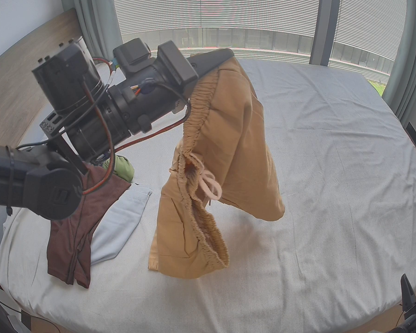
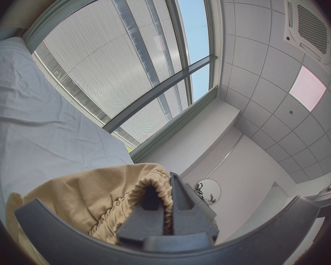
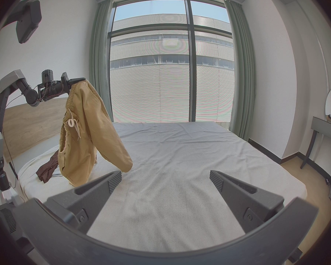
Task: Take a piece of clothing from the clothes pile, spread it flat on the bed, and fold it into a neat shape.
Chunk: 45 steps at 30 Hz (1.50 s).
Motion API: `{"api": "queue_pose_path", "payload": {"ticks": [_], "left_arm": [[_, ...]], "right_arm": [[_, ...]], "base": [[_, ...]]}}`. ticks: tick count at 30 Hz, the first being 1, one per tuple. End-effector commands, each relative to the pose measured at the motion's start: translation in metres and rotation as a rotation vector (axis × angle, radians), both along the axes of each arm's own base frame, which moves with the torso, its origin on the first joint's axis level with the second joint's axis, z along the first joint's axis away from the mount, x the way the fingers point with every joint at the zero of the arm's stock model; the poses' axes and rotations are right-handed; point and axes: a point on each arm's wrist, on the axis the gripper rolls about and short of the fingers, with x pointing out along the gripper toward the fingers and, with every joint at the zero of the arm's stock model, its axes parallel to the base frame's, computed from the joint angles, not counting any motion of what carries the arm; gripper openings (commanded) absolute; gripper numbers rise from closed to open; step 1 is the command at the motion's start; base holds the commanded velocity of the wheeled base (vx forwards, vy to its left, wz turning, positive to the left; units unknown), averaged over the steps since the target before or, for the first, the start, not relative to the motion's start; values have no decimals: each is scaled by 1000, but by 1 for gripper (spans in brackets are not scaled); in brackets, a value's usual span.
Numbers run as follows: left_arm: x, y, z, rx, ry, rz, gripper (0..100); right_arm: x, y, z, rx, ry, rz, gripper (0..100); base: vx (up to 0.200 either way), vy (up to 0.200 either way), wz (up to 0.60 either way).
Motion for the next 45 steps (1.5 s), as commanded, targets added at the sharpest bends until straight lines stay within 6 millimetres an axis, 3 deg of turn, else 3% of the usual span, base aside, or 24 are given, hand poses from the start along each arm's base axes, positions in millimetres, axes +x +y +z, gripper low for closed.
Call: {"api": "queue_pose_path", "payload": {"ticks": [1, 12, 18, 19, 21, 26, 36, 45], "left_arm": [[4, -15, -2, 1, 9, -17, 0], [-5, -31, 22, -62, 24, -49, 0], [-2, -32, 10, -37, 55, -42, 0], [3, -32, -4, -14, 85, -31, 0], [8, -30, -12, -2, 98, -18, 0], [20, -15, -18, -4, 91, 36, 0], [23, 3, -42, 26, 84, 81, 0], [30, 21, -40, 48, 3, 130, 0]], "right_arm": [[0, 0, -5, 0, 1, 0, 100], [0, 0, -5, 0, 1, -1, 100], [0, 0, -5, 0, 1, 0, 100], [0, 0, -5, 0, 1, 0, 100], [0, 0, -5, 0, 1, 0, 100], [0, 0, -5, -2, 1, 0, 100], [0, 0, -5, -5, 1, 2, 100], [0, 0, -5, -9, 0, 2, 100]], "base": [[0, 0, 0], [0, 0, 0], [0, 0, 0], [0, 0, 0], [0, 0, 0], [0, 0, 0], [0, 0, 0], [0, 0, 0]]}}
